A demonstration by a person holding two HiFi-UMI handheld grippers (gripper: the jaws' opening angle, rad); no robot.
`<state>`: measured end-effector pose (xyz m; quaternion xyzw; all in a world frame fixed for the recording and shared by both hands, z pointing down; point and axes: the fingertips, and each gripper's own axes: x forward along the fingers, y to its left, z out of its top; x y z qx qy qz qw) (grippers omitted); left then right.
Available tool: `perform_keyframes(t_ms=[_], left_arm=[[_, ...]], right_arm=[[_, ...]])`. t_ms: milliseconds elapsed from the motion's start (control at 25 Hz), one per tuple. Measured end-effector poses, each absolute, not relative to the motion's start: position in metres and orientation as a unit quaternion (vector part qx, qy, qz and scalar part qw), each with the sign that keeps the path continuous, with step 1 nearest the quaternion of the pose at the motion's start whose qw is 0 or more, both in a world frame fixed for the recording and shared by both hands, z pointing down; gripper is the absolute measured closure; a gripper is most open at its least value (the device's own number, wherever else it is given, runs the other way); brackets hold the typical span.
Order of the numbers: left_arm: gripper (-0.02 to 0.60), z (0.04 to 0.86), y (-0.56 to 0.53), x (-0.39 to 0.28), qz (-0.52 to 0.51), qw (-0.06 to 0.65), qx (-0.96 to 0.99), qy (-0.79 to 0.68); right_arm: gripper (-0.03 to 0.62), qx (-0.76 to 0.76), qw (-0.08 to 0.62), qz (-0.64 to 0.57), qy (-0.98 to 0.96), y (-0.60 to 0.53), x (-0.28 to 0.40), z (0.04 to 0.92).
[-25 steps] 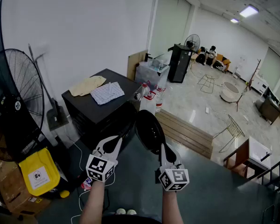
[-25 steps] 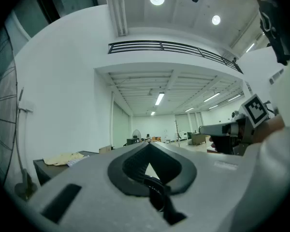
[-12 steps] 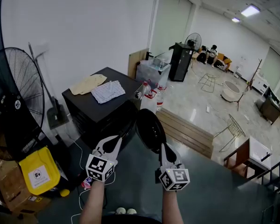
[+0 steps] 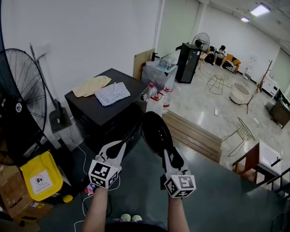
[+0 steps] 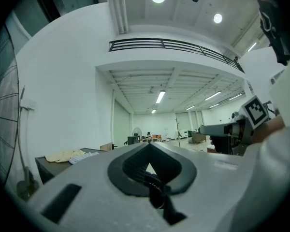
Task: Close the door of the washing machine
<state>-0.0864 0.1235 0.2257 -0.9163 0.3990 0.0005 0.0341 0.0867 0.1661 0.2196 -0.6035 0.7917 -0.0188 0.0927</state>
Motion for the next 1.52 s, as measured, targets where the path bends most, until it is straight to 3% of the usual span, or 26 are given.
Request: perform_keyframes(t_ms=[160, 320, 1040, 1520], left_arm=[[0.583, 0.227, 0.127, -0.089, 0.003, 0.033, -0.914, 0.403], [0.583, 0.228, 0.130, -0.090, 0.004, 0.028, -0.913, 0.407], [0.583, 0.266, 0.120, -0.075, -0.013, 0.004, -0.900, 0.436], [0.583, 0.281, 0.010, -0.068, -0.004, 0.002, -0.904, 0.427]], right_arm=[[0.353, -0.598, 0.100, -0.023, 0.795, 0.168, 0.088, 0.224], [0.326, -0.594, 0.097, -0.028, 0.798, 0.169, 0.092, 0.226], [0.318, -0.583, 0.087, -0.052, 0.806, 0.143, 0.133, 0.261], [0.318, -0.606, 0.081, -0.055, 0.789, 0.046, 0.156, 0.285]])
